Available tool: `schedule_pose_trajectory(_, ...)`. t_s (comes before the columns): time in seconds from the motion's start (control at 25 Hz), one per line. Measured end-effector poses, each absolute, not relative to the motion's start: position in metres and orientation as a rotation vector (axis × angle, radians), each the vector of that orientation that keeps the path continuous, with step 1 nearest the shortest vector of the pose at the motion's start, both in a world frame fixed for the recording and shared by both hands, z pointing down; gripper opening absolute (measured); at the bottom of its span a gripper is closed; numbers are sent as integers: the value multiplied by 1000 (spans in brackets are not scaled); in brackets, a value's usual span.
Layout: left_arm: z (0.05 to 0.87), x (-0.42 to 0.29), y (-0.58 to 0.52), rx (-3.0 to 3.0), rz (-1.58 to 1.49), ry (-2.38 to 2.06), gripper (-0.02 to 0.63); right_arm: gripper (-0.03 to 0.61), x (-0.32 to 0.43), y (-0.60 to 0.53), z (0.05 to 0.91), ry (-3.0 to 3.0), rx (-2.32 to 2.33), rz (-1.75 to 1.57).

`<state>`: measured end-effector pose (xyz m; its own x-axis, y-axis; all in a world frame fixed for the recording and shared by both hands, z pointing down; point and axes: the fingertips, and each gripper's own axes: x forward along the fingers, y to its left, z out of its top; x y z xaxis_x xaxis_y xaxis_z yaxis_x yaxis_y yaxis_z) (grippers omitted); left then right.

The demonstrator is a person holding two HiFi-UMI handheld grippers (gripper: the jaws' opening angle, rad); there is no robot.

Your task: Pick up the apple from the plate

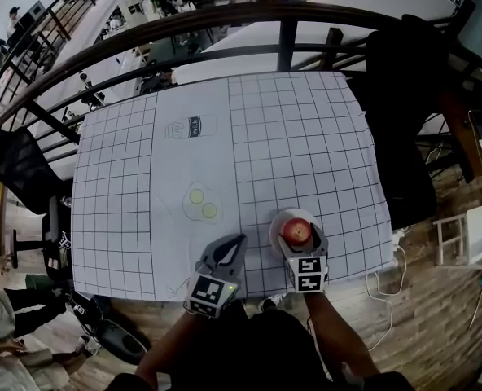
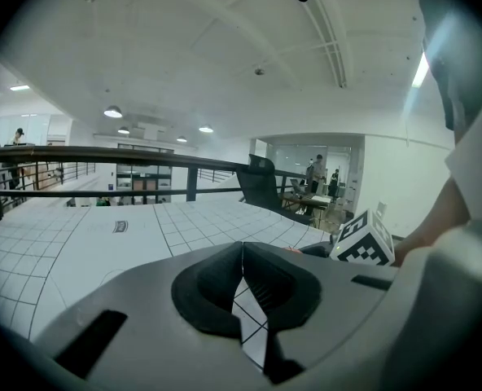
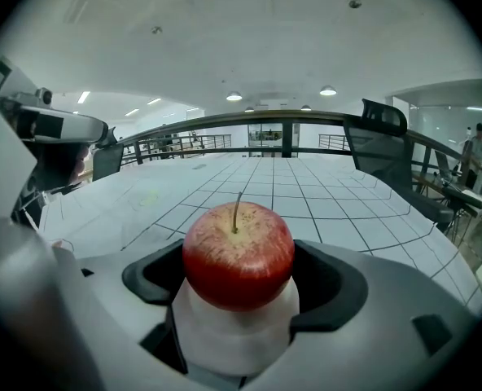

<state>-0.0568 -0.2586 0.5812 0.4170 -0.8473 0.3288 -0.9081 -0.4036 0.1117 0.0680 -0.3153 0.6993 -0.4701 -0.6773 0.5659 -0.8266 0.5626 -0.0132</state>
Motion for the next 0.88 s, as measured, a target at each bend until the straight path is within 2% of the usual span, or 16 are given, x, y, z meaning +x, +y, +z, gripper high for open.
schedule_pose_trajectory(0.36, 571, -59, -259, 2406, 312, -1555, 22, 397, 73, -319, 682, -2307, 1224, 388)
schedule_pose_trajectory(0.88, 547, -54, -263, 2441, 249, -1543, 21, 397, 58, -311, 588, -2463, 1222, 290)
